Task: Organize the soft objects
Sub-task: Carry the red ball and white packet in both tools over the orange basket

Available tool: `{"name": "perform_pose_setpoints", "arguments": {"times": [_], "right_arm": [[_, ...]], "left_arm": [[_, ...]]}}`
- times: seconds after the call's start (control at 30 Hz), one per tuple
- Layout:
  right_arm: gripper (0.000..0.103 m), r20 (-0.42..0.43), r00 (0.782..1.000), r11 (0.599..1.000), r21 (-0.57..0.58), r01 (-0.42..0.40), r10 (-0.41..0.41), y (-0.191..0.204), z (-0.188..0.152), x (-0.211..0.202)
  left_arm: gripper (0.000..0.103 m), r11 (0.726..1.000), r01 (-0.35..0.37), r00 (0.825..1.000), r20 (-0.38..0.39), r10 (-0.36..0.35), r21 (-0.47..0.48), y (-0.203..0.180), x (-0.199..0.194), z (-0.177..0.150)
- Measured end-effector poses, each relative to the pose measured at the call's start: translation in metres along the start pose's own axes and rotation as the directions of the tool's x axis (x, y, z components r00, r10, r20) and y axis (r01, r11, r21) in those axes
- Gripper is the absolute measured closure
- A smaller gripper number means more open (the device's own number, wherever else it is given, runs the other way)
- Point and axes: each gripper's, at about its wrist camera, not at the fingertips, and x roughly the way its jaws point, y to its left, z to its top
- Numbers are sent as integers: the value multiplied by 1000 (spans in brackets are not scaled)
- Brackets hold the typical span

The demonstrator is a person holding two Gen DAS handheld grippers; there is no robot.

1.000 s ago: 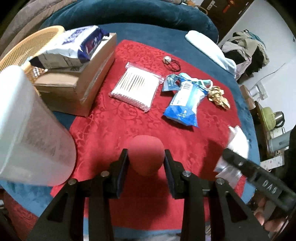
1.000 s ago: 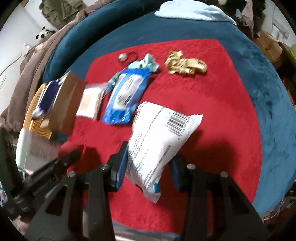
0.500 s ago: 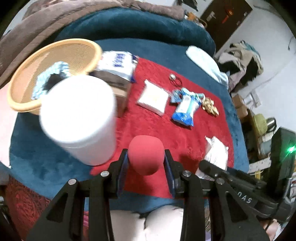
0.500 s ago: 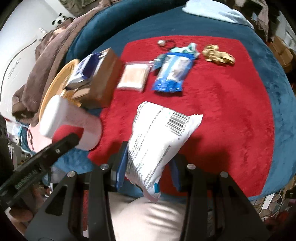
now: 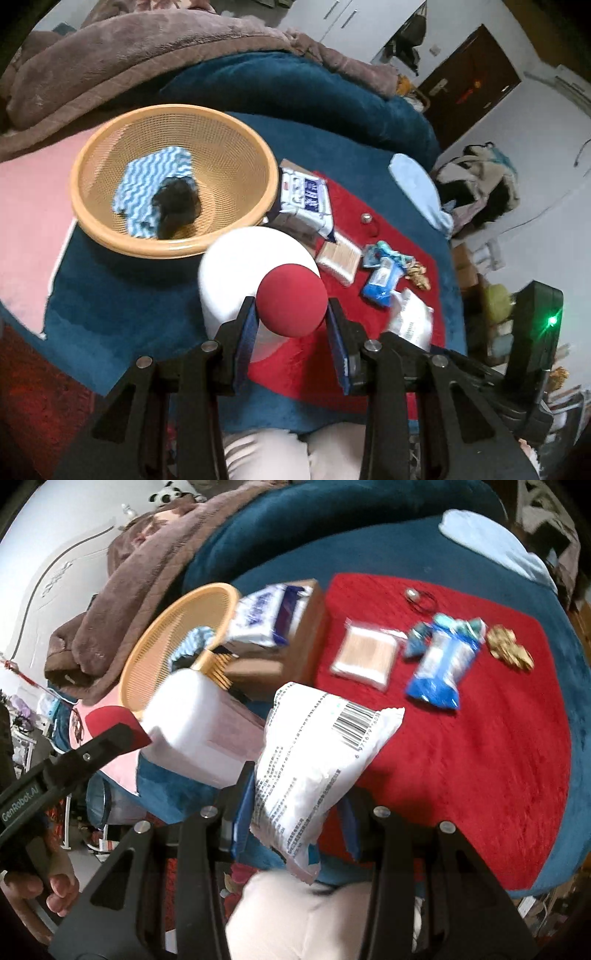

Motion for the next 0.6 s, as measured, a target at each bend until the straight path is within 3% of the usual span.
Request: {"name": "perform_pose_setpoints", "arguments": {"times": [0.13,0.6], "right_arm": [[61,4,1000,1000,-17,-5,5,13,7,2],[61,26,998,995,-82,-58,61,58,50,11]], "left_arm": [[65,1000,-12,1000,-8,12,-26,11,3,3],[65,992,-87,993,70,93,-91,56,-11,45]]}}
